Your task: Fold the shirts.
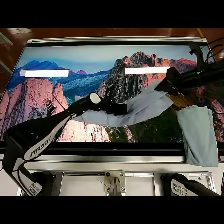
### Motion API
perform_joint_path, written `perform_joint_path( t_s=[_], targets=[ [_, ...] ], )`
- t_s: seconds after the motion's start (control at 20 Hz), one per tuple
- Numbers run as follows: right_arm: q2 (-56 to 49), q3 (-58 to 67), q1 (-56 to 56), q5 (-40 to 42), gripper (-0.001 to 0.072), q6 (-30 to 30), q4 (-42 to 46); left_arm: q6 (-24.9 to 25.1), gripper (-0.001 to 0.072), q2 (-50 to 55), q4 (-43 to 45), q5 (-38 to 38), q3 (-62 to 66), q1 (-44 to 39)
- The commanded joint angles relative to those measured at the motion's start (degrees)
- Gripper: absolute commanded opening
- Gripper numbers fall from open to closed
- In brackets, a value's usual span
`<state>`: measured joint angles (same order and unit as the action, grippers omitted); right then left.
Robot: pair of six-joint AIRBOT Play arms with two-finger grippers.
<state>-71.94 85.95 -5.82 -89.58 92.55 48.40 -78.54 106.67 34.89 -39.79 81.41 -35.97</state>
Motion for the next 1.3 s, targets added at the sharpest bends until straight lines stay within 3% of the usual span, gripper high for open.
perform_joint_path(
  t_s=[0.0,0.15,0.35,0.6,0.65,0.7,0.75,0.85,0.95,1.15,1.25],
  targets=[
    [1.14,-0.02,-0.02,0.94,0.0061,1.73,0.7,-1.7,0.0036,0.48,1.92,1.55,0.04,-0.63],
    [0.15,-0.04,3.34,6.12,0.0061,1.46,1.84,-6.95,0.0035,-6.23,18.34,-2.47,0.04,7.23],
    [-5.05,-0.09,18.08,22.43,0.0061,1.44,2.99,-11.8,0.0036,-20.92,40.57,-10.78,0.07,23.04],
    [-19.23,-0.07,37.16,47.76,0.0062,2.36,-6.34,-11.76,0.0037,-41.05,39.12,-12.46,0.04,42.25],
    [-23.3,-0.07,40.0,51.47,0.0103,2.34,-9.66,-11.74,0.0037,-44.28,37.88,-12.61,0.04,43.93],
    [-26.95,-0.07,42.14,54.84,0.0306,2.29,-13.53,-11.74,0.0037,-46.97,37.51,-13.31,0.04,44.63],
    [-30.34,-0.07,43.69,57.51,0.0583,1.22,-18.84,-11.56,0.0037,-49.07,37.53,-14.6,0.04,44.63],
    [-33.73,-0.07,43.69,53.44,0.0616,-4.13,-24.79,-11.52,0.0037,-51.84,37.53,-18.34,0.04,44.37],
    [-33.51,-0.07,40.44,41.55,0.0616,-5.99,-21.88,-9.92,0.0037,-53.05,37.55,-21.38,0.02,44.39],
    [-27.1,-0.07,29.75,22.01,0.0616,-5.25,-8.07,-8.48,0.0037,-53.13,37.55,-22.67,-1.4,44.39],
    [-23.19,-0.09,23.43,14.27,0.0618,-2.47,4.26,-8.48,0.0038,-53.16,37.53,-22.69,-2.93,44.39]
  ],
)
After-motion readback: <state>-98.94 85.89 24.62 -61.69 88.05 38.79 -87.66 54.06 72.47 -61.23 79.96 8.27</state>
